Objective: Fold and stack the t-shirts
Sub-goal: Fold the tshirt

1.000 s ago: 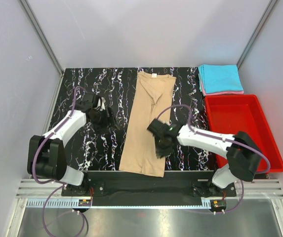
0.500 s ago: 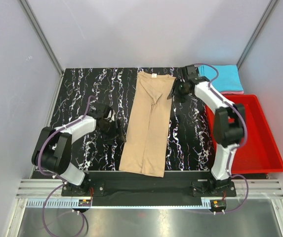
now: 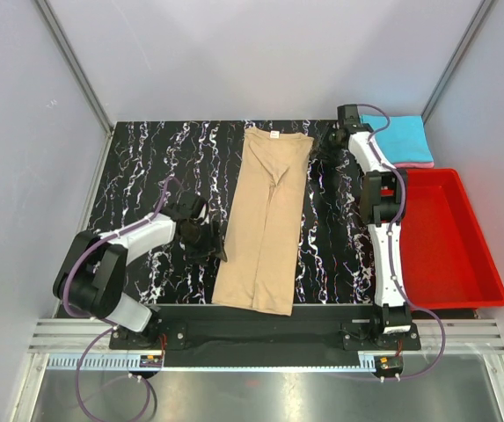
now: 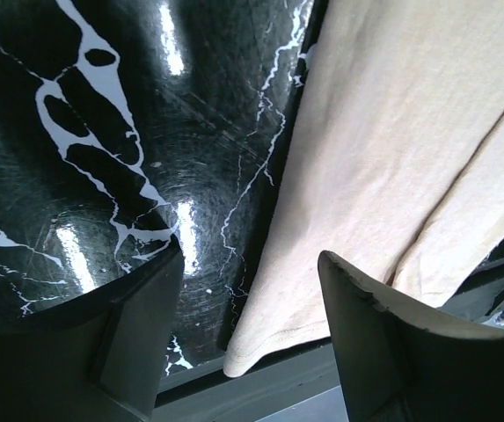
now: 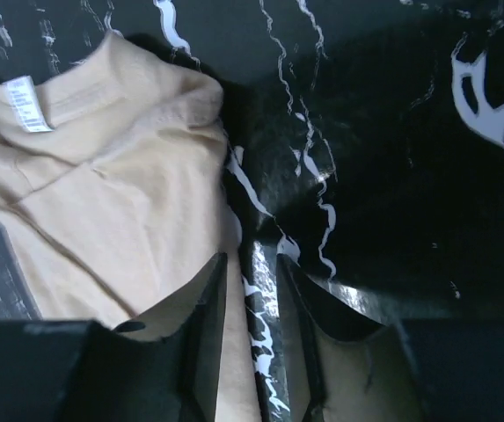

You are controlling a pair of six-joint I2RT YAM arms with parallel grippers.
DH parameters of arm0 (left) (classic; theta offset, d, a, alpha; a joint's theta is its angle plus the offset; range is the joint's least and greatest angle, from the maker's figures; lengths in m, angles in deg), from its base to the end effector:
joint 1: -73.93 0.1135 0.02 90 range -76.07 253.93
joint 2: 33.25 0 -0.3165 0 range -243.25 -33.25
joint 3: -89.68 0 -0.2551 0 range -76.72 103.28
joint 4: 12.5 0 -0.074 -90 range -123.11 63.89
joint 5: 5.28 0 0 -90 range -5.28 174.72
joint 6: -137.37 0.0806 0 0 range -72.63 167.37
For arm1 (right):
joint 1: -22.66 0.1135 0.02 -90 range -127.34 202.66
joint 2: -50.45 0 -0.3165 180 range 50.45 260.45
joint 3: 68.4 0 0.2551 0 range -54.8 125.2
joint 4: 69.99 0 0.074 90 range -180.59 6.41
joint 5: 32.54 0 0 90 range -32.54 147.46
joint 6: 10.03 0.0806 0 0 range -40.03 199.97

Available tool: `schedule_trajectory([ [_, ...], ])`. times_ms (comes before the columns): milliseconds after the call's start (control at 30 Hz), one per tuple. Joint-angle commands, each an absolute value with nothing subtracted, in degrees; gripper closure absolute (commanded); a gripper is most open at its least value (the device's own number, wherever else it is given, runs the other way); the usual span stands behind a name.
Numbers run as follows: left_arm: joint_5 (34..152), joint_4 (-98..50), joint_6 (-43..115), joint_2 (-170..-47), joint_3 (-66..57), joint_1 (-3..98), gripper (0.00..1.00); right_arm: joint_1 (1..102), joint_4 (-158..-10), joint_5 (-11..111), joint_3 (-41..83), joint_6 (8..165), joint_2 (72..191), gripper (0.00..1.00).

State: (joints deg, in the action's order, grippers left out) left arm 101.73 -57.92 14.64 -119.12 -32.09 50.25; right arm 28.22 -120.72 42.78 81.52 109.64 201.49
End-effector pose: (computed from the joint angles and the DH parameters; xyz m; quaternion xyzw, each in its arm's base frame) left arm 0.2352 -0.1289 0.1663 -0.0555 0.9769 -0.1978 0.0592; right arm 0.6408 0.0829 0.1423 0.1549 0.9254 0.2132 0.2724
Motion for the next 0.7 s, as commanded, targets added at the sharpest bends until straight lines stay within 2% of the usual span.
schedule_trajectory([
  [0,98.0,-58.7,14.9,-118.7,-31.1,50.1,0.31,25.9,-115.4,38.1,84.9,111.8,204.3,0.64],
  [200,94.6,-59.9,12.8,-117.4,-29.5,49.1,0.34,24.7,-108.5,29.8,87.8,115.6,209.5,0.66],
  [367,92.3,-61.9,10.5,-114.8,-25.1,44.8,0.34,24.7,-103.6,29.3,86.2,117.8,209.9,0.66],
  [500,94.0,-58.2,9.3,-112.1,-23.4,39.7,0.33,24.6,-100.7,27.9,88.0,120.5,212.2,0.66],
  [667,97.6,-54.2,6.9,-114.4,-23.6,36.1,0.33,24.7,-97.8,28.2,90.9,124.0,215.1,0.67],
])
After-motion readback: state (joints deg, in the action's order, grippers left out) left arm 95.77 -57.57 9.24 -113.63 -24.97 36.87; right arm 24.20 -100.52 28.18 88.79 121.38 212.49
